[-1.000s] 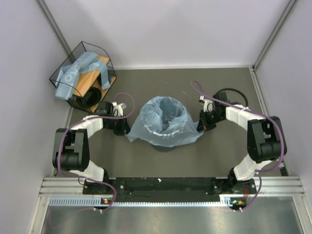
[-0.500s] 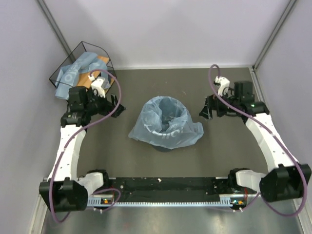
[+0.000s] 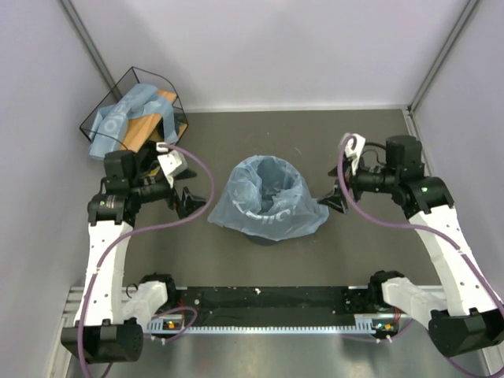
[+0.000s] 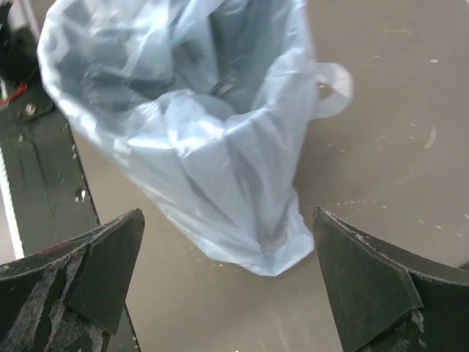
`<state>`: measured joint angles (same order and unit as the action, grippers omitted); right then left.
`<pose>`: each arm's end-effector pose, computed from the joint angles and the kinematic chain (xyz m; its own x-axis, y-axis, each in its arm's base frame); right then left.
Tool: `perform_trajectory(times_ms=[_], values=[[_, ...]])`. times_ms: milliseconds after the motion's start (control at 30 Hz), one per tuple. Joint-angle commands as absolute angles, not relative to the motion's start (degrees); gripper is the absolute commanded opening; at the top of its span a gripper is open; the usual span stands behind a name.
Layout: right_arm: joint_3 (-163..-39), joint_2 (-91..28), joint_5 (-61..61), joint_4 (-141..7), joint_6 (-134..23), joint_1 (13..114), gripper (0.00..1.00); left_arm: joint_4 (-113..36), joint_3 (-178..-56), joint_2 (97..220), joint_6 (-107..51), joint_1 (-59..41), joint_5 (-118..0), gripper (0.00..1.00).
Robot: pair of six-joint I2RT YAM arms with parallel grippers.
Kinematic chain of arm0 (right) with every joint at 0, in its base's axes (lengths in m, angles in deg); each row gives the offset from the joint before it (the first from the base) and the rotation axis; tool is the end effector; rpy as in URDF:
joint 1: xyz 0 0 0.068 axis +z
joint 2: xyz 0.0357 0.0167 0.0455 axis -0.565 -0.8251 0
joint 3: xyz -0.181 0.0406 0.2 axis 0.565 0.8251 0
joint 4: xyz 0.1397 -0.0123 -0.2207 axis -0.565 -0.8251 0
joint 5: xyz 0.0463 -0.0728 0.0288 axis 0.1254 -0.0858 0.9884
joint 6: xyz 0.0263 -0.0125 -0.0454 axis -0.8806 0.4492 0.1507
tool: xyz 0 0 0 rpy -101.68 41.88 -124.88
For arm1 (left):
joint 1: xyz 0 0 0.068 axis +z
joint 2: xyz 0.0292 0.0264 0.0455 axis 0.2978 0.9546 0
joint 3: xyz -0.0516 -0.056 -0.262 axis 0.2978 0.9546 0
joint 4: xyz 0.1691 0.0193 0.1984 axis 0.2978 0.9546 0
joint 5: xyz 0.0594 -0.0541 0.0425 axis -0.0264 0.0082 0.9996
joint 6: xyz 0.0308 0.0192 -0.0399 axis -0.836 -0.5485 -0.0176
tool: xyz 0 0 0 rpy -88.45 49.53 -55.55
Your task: Put the trash bags into the trash bin
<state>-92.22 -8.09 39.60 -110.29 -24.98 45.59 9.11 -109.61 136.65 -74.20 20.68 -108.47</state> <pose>0.1816 0.0625 0.3785 -0.2251 -0.3241 -0.9188 -0.8847 0.4630 0.0535 0.1706 -0.0203 0.3796 -0.0830 0.3003 -0.9502 0.8697 0.4874 0.0781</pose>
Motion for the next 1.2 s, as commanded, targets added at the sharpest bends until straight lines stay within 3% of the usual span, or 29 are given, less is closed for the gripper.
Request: perform_trajectory(times_ms=[0, 167, 300, 400, 500, 533, 633, 700, 733, 833, 1167], values=[[-88.1, -7.3, 42.6, -113.3, -14.3, 50.5, 0.99, 7.6, -103.3, 137.3, -77.9, 18.9, -117.9, 0.97], [-83.6, -10.1, 43.1, -109.7, -11.5, 51.3, 0.99, -3.7, -99.5, 140.9, -72.9, 12.2, -114.4, 0.94], [-82.6, -12.9, 41.8, -106.0, -10.9, 53.6, 0.99, -4.5, -98.5, 145.3, -76.3, 7.9, -113.5, 0.91], [-81.3, -13.8, 40.9, -101.1, -12.7, 55.5, 0.97, -6.3, -97.8, 147.9, -77.2, 7.0, -114.7, 0.84], [-80.5, -14.7, 39.9, -98.6, -14.0, 56.5, 0.84, -6.7, -97.4, 149.2, -78.0, 6.5, -115.7, 0.73], [-80.5, -14.9, 39.4, -98.0, -14.4, 56.5, 0.74, -6.7, -97.2, 149.0, -79.0, 6.3, -116.0, 0.69], [-78.6, -14.3, 39.5, -95.4, -15.7, 56.4, 0.56, -6.7, -95.3, 147.8, -81.3, 5.6, -116.0, 0.49], [-76.7, -13.2, 39.8, -92.2, -17.3, 56.6, 0.43, -6.8, -94.1, 147.5, -82.0, 5.2, -115.6, 0.26], [-75.0, -12.5, 39.5, -89.7, -17.8, 56.8, 0.28, -7.2, -93.7, 147.5, -81.9, 5.1, -115.7, 0.19], [-73.4, -12.0, 38.6, -88.0, -18.9, 57.2, 0.00, -7.2, -93.0, 147.2, -81.8, 4.9, -115.7, 0.00], [-66.8, -11.2, 35.2, -86.8, -20.6, 57.2, 0.00, 0.8, -86.3, 148.0, -96.7, 3.4, -107.1, 0.00]])
